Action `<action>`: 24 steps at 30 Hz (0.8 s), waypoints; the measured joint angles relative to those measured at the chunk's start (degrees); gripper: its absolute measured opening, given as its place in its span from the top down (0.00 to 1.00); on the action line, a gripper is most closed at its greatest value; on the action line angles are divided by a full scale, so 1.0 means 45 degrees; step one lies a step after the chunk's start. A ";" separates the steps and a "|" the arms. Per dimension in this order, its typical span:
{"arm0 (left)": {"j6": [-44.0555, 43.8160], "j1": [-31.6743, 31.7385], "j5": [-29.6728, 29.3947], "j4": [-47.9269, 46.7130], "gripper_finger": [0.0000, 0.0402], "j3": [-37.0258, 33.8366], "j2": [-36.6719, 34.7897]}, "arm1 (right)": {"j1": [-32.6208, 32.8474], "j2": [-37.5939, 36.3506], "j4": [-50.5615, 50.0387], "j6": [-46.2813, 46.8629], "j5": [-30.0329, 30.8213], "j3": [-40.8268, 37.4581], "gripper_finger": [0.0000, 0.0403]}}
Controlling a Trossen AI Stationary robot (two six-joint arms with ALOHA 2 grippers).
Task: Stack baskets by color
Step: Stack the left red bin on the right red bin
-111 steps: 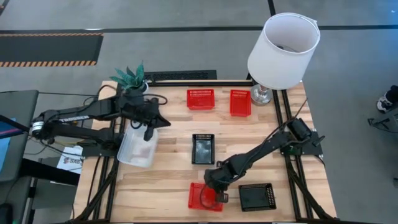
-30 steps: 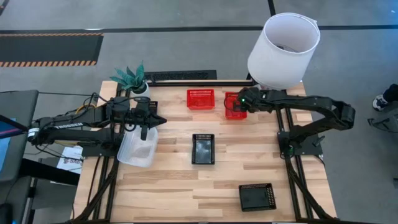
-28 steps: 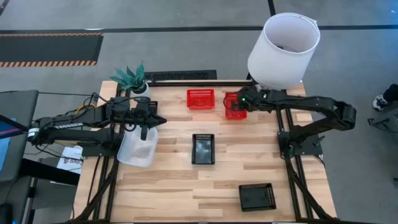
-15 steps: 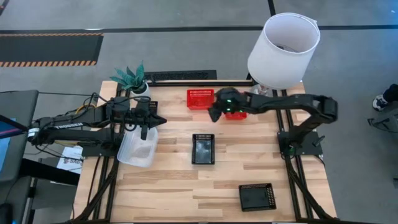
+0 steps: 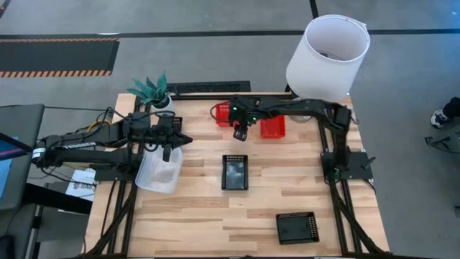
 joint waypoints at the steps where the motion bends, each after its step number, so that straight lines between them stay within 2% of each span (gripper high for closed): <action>1: -0.0038 0.0000 -0.0023 -0.0026 1.00 0.0000 -0.0002 | -0.0056 0.0200 -0.0241 -0.0233 0.0000 0.0204 0.46; 8: -0.0122 0.0000 -0.0458 -0.0157 1.00 0.0000 0.0000 | -0.0322 0.1118 -0.0739 -0.1398 0.0096 0.0650 0.47; 12: -0.0112 -0.0030 -0.0892 -0.0206 1.00 -0.0001 0.0005 | -0.0417 0.1292 -0.1326 -0.1844 -0.0100 0.0656 0.52; 15: -0.0123 -0.0025 -0.1157 -0.0146 1.00 -0.0005 -0.0005 | -0.0417 0.1630 -0.2182 -0.2091 -0.0317 0.0657 0.63; 20: -0.0264 0.0005 -0.1323 -0.0146 1.00 -0.0005 0.0000 | -0.0420 0.1858 -0.2552 -0.2486 -0.0734 0.0642 0.94; 24: -0.0375 0.0005 -0.1444 -0.0155 1.00 -0.0005 0.0000 | -0.0222 0.1481 -0.1936 -0.2882 -0.0860 0.0642 0.97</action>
